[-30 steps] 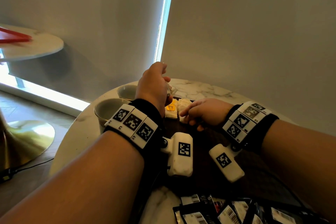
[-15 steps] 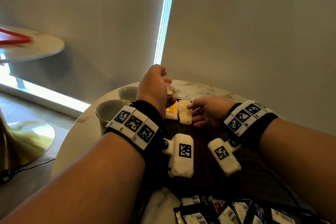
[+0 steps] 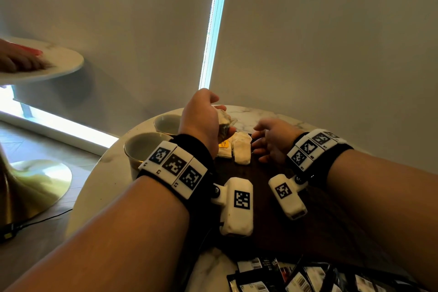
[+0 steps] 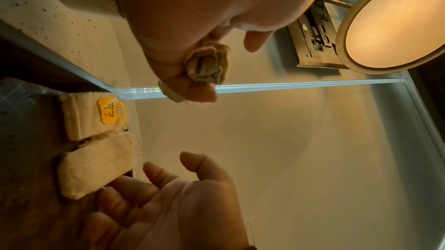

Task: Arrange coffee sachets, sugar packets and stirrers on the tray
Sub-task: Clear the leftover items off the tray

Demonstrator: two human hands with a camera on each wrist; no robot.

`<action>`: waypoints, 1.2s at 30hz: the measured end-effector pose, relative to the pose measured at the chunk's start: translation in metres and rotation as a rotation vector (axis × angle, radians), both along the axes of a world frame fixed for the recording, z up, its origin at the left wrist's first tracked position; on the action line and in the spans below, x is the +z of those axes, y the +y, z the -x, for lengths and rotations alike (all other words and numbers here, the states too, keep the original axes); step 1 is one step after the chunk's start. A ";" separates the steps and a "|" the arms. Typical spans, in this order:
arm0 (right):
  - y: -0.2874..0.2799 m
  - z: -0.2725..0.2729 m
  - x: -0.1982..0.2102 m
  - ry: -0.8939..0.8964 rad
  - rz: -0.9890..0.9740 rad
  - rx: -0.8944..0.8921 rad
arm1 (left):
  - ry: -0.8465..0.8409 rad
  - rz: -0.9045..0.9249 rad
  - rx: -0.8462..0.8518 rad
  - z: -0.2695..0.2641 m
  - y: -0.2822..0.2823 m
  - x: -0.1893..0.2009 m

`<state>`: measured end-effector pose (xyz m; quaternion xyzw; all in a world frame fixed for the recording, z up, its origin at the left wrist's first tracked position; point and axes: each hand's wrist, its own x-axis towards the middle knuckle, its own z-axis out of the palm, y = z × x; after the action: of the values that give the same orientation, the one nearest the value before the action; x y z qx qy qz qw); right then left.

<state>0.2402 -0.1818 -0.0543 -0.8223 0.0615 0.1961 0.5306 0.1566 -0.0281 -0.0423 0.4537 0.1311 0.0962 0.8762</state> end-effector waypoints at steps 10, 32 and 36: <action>-0.001 0.024 0.018 -0.379 -0.210 0.186 | -0.013 0.070 -0.104 -0.004 -0.003 -0.006; 0.008 0.035 0.020 -0.402 -0.213 0.081 | 0.022 -0.055 -0.222 -0.003 -0.002 -0.008; 0.005 0.040 0.019 -0.281 -0.281 0.056 | -0.036 -0.253 -0.146 -0.005 -0.007 -0.014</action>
<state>0.2004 -0.1767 -0.0355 -0.7609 -0.0641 0.1010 0.6377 0.1617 -0.0352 -0.0561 0.5669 0.0688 0.0559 0.8190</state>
